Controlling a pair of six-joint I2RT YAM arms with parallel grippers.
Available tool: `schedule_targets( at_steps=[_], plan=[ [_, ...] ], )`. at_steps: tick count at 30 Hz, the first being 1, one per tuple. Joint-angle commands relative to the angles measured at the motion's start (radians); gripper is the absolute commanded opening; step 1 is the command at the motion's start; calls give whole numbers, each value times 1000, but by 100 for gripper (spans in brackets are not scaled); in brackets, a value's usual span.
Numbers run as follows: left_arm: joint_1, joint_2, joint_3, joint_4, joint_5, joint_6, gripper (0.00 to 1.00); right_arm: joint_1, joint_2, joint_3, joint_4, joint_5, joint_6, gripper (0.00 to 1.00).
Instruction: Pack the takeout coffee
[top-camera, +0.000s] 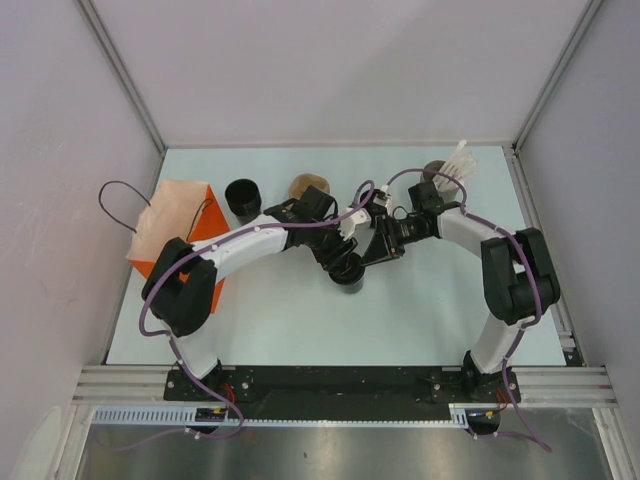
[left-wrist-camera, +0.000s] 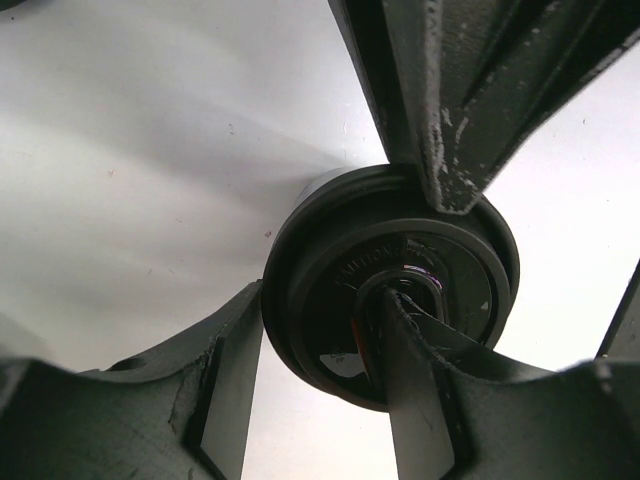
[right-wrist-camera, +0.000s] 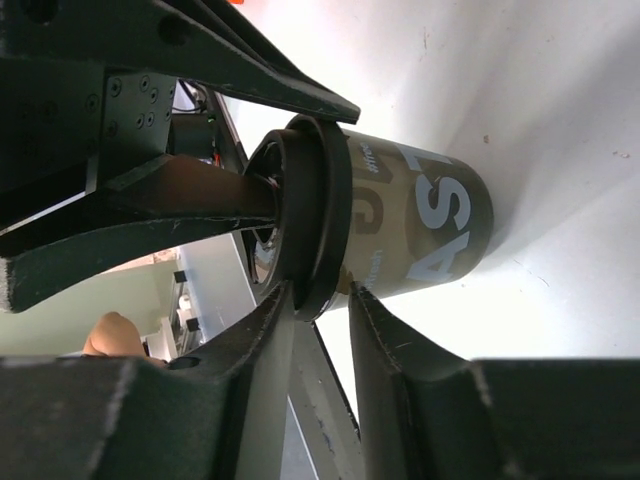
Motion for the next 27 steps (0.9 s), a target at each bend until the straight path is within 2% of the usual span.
schedule_targets(
  at_steps=[1,12,27],
  plan=[
    [-14,37,1,-55,-78,38,53,-4,23,17,-7,11,-18,31],
    [-16,-4,-7,-65,-49,48,53,-14,83,11,-80,57,-104,24],
    [-17,-72,-54,-26,29,56,55,-35,112,-10,-51,105,-93,17]
  ],
)
